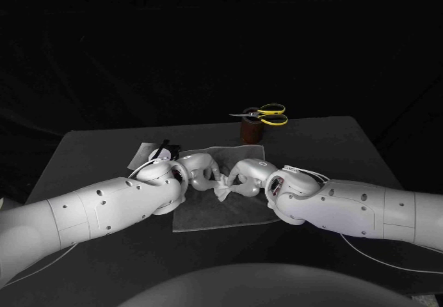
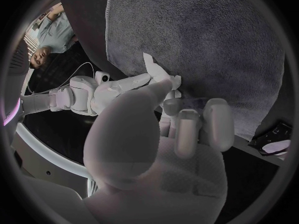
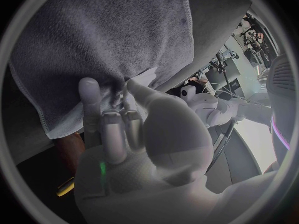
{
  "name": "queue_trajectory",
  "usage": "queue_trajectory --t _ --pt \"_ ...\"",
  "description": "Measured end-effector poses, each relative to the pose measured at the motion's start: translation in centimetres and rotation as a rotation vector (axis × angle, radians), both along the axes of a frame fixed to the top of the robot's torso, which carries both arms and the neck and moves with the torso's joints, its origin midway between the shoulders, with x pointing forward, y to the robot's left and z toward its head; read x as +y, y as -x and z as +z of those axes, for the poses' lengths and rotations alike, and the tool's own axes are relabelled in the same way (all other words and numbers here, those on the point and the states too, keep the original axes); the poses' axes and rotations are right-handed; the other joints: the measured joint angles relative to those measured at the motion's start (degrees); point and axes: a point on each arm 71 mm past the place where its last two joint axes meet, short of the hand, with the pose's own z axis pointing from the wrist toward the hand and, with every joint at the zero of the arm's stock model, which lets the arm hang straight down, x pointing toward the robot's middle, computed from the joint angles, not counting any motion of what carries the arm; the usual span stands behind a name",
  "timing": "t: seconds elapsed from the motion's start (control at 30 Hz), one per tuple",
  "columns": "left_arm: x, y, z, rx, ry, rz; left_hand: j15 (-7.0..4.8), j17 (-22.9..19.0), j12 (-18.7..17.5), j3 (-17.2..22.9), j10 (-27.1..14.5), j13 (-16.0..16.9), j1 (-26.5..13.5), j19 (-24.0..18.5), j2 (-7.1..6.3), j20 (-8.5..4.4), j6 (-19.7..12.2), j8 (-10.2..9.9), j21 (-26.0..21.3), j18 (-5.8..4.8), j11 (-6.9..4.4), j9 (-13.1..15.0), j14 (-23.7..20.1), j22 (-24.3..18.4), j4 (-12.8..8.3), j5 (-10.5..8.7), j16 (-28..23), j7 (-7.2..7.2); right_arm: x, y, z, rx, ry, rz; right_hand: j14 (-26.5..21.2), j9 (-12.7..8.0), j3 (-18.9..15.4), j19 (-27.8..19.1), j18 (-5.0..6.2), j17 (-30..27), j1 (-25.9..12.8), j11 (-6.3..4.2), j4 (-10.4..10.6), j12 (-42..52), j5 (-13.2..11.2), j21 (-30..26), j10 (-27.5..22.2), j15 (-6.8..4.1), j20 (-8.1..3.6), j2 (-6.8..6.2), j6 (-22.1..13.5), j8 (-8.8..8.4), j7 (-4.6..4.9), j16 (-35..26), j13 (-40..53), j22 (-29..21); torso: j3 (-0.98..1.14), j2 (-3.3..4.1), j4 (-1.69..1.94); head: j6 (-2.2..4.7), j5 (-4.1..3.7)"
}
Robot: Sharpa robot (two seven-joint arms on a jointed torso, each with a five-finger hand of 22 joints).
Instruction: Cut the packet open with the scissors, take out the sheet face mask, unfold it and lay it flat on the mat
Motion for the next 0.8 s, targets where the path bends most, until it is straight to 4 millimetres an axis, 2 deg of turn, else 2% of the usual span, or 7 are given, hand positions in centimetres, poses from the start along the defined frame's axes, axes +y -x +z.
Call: queue_trajectory --t 0.2,0.3,0.47,0.53,0.67,0.8 --pt "0.2 -0.1 0.0 -0.004 0.0 0.005 -0.33 0.0 -0.39 3.35 0.5 0.27 -1.51 0.0 0.11 0.0 -0.16 2.09 0.0 0.0 -0.49 0.37 0.07 0.06 0.51 -0.05 0.0 -0.33 0.0 0.0 0.0 0.003 0.002 0.001 0.0 -0.05 0.0 0.0 -0.01 -0.04 0.0 0.0 0.0 0.0 0.0 0.0 0.0 0.0 0.0 0.0 0.0 0.0 -0.01 -0.01 -0.01 -0.01 0.0 -0.01 0.01 0.0 0.03" --pt "0.4 -0.1 0.0 -0.004 0.001 0.01 -0.41 0.0 -0.73 4.78 0.51 -0.23 -3.84 0.01 0.3 -0.24 -1.52 3.29 0.0 0.0 -0.5 0.39 0.0 0.06 1.79 0.05 0.0 -0.87 0.0 0.0 0.0 0.004 0.004 0.002 0.0 -0.01 0.0 0.0 -0.01 -0.05 0.0 0.0 0.0 0.0 0.0 0.0 0.0 0.0 0.0 0.0 0.19 0.0 -0.2 -0.03 -0.02 -0.02 -0.01 -0.02 0.02 0.0 -0.02" --pt "0.7 0.0 0.0 0.002 0.011 0.017 -0.61 0.0 -0.94 6.59 0.39 -0.87 -7.51 0.01 1.06 -0.41 -2.7 3.84 -0.01 0.0 -0.62 0.42 0.2 -0.02 5.06 0.06 -0.01 -1.05 0.0 0.0 0.0 0.006 0.007 0.003 -0.01 0.0 0.0 0.0 -0.01 -0.05 0.0 0.0 0.0 -0.01 0.0 0.0 0.0 0.0 0.0 0.0 0.19 0.0 -0.2 -0.09 -0.05 -0.03 -0.03 -0.02 0.07 0.0 -0.1" --pt "0.9 0.0 0.0 0.007 0.017 0.02 -0.62 0.0 -1.2 7.53 0.3 -1.13 -8.54 0.01 1.83 -0.41 -2.92 3.95 -0.01 0.0 -0.71 0.41 0.2 -0.06 6.0 0.06 -0.01 -0.84 0.0 0.0 0.0 0.007 0.009 0.004 -0.01 0.0 0.0 0.0 -0.01 -0.05 0.0 0.0 0.0 -0.01 0.0 0.0 0.0 0.0 0.0 0.0 0.19 0.0 -0.2 0.07 -0.05 -0.03 -0.04 -0.02 0.08 0.0 -0.11" --pt "1.2 0.1 0.1 0.018 0.03 0.027 -0.61 0.0 -1.32 9.2 0.1 -1.48 -9.91 0.01 2.48 -0.41 -3.21 3.96 -0.01 0.0 -0.9 0.42 0.2 -0.06 7.26 0.05 -0.01 -0.93 -0.1 -0.1 0.0 0.007 0.011 0.005 -0.01 0.0 0.0 0.0 -0.01 -0.04 0.0 0.0 0.0 -0.08 0.0 0.0 0.0 0.01 0.0 0.0 0.19 0.0 -0.2 0.07 -0.04 -0.05 -0.07 -0.02 0.07 0.0 -0.11" --pt "1.6 0.2 0.1 0.031 0.046 0.039 -0.61 0.0 -1.32 11.89 0.1 -1.51 -10.24 0.0 2.78 -0.41 -3.22 3.98 -0.02 0.0 -0.89 0.45 0.2 -0.14 6.98 0.04 -0.01 -0.93 -0.1 -0.1 0.0 0.007 0.015 0.007 -0.01 -0.03 0.0 0.0 -0.01 -0.03 0.0 0.0 0.01 -0.09 0.0 0.0 0.0 0.01 0.0 0.0 0.59 -0.01 -0.19 0.07 -0.03 -0.06 -0.11 0.0 0.05 0.0 -0.15"
